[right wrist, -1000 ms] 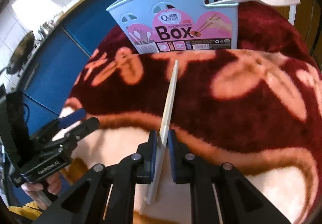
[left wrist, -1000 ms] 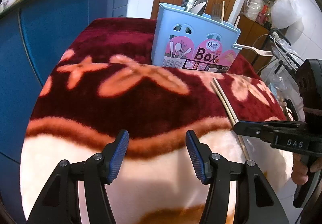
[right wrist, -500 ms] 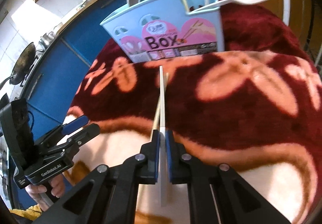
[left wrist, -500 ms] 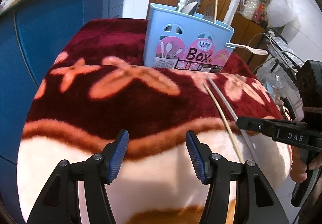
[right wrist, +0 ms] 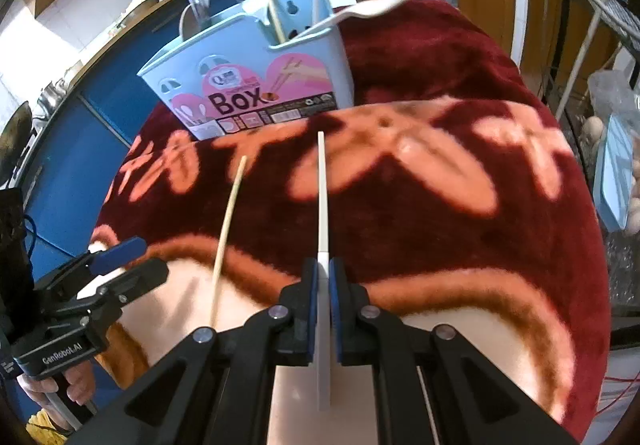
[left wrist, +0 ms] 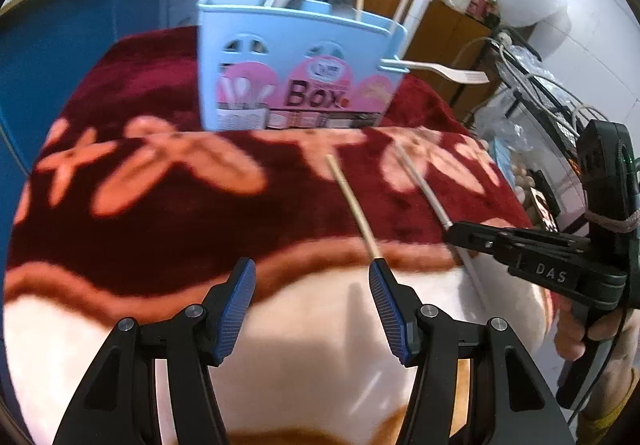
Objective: Organize utensils
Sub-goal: 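Grasp the white stick on the blanket with the right tool, then grasp the wooden chopstick with the left tool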
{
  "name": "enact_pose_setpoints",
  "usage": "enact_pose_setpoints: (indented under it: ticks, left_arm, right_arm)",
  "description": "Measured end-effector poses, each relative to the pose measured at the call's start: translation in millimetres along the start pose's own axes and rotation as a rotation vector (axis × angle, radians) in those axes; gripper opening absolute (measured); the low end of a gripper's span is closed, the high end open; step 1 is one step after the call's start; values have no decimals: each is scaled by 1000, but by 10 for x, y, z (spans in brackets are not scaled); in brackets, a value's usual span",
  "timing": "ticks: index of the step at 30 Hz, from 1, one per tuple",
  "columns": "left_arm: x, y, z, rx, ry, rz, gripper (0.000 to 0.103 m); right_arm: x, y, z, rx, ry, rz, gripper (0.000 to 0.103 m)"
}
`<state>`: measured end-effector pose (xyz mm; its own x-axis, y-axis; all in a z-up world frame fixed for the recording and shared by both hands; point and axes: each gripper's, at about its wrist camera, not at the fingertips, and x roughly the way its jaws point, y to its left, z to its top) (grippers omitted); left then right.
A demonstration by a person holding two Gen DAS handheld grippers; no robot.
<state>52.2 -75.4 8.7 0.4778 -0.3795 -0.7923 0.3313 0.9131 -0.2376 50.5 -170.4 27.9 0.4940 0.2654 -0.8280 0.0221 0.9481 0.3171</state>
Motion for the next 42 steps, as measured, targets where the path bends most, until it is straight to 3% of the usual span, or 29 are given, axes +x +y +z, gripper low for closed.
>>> enact_pose_setpoints:
  ticks: [8,10,16,19,26,28,32,38,42]
  left_arm:
    - [260,-202,87,-10,84,-19,59]
    - [305,-258,109,1,108,-19,49]
    - [419,-404,148,36,193,-29,37]
    - [443,-440,161,64,219,7,30]
    - [503,-394,245,51,291,4,25]
    - [526,-380,280,49,315,0,18]
    - [552,-280,329,8,333,-34,7]
    - [506,-178,290,-14,322,-93,4]
    - [412,-144,265,1,274,-108,4]
  right_arm:
    - [20,-62,-29,8,2,44,9]
    - [35,-80,-29,10,9,59,9]
    - [45,-74,-25,-19,22,65,9]
    - [54,-67,-11,-33,30,64,9]
    - [83,-2,50,-67,79,39,10]
    - [90,20,77,-84,95,26,10]
    - [130,35,164,-93,124,6,11]
    - [239,56,276,-104,196,-3,11]
    - [302,69,363,-106,237,-13,11]
